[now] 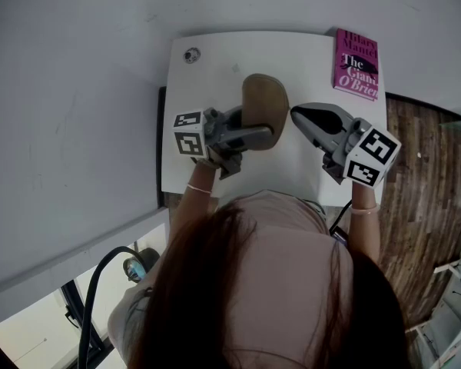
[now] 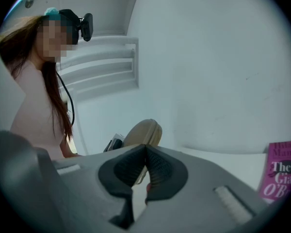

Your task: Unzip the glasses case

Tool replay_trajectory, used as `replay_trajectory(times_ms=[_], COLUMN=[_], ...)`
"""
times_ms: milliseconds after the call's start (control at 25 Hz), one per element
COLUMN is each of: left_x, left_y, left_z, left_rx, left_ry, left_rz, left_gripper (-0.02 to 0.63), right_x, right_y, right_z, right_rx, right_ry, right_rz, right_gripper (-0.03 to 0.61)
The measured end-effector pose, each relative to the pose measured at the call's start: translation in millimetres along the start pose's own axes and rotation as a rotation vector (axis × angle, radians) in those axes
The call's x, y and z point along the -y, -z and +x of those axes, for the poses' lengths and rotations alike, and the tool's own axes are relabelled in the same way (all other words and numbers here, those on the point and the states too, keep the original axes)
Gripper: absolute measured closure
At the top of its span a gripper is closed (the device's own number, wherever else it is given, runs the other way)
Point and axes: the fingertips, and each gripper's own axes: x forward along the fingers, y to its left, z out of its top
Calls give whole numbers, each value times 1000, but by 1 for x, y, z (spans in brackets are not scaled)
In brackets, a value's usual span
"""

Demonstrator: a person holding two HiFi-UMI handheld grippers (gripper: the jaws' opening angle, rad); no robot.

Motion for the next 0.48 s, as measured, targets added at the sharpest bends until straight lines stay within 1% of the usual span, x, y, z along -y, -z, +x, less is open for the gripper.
replay_trajectory(times_ms=[240,480], left_x=[-3,-11], left_y=[-4,-7], left_z=[-1,-3], left_rx=[46,121], left_ry=[3,3], left_rz=[-37,-97], left_gripper=[324,324], right_x=[0,2], right_y=[2,7], right_z=[2,3], right_rx=[0,-7], right_ry=[1,7], right_rz=[10,18], right_gripper=[574,575])
